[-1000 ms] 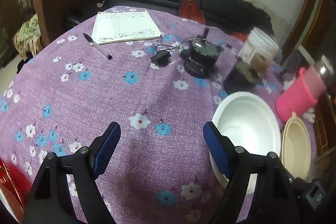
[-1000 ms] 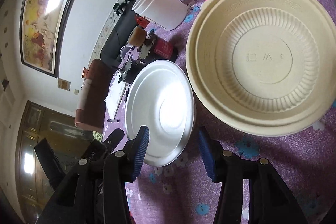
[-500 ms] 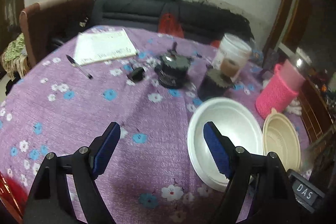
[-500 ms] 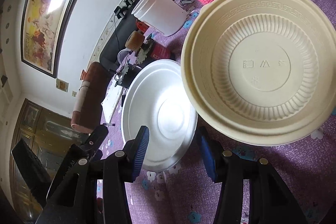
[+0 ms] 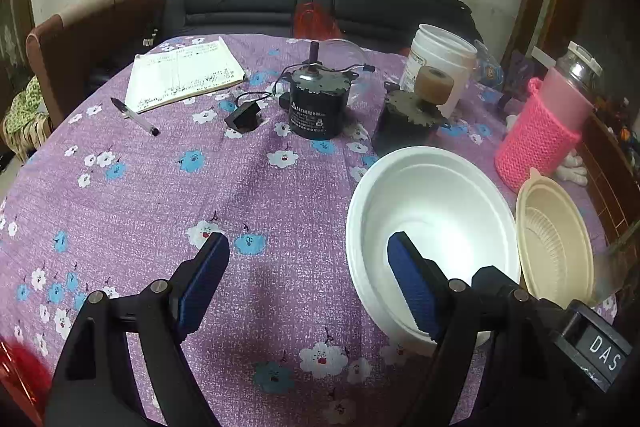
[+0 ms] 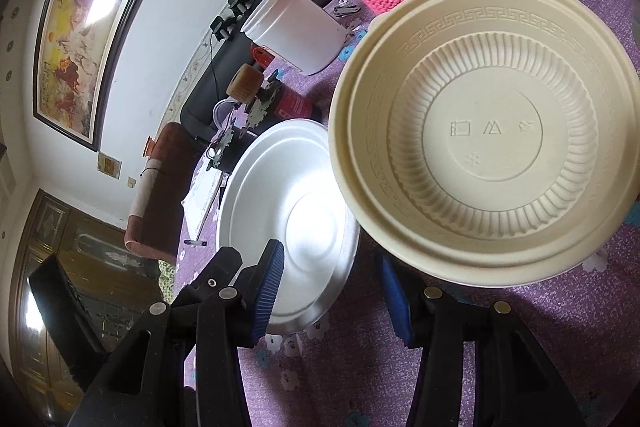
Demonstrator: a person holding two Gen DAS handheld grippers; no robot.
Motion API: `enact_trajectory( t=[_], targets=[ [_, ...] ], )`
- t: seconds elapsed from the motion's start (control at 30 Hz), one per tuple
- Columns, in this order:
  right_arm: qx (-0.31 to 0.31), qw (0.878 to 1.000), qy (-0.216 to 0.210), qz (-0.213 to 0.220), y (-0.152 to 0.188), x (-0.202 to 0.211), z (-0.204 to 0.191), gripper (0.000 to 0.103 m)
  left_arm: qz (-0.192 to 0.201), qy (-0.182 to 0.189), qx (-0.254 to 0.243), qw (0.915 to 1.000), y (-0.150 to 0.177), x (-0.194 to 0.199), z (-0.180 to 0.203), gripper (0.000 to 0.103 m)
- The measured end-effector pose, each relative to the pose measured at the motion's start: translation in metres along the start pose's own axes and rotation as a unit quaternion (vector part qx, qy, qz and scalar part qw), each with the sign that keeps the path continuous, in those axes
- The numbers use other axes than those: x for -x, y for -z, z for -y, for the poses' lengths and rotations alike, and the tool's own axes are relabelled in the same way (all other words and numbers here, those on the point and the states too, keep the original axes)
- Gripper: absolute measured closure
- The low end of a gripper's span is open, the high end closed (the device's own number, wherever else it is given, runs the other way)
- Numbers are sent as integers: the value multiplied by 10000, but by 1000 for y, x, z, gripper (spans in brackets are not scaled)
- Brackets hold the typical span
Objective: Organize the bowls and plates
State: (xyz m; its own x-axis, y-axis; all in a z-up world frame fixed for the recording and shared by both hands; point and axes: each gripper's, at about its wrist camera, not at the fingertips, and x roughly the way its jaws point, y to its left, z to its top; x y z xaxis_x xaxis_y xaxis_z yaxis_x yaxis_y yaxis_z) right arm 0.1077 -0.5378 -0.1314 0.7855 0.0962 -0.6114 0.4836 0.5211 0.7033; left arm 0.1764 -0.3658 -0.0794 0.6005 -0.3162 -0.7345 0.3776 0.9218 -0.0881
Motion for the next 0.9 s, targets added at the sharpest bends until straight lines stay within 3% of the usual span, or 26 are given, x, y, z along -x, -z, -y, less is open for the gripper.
enact_trajectory(
  t=[0.47,0.63,0.9],
  targets=[
    [45,9998,137,131,2,3,3,53,-65,-20,20,10000,1,-5,-1,21],
    [102,9997,222,102,3,1,2,64,-58,-25,11,10000,1,-5,-1,21],
    [99,9994,307,96,2,-3,4,68,-149,32,76,9999,2,-10,-3,21]
  ],
)
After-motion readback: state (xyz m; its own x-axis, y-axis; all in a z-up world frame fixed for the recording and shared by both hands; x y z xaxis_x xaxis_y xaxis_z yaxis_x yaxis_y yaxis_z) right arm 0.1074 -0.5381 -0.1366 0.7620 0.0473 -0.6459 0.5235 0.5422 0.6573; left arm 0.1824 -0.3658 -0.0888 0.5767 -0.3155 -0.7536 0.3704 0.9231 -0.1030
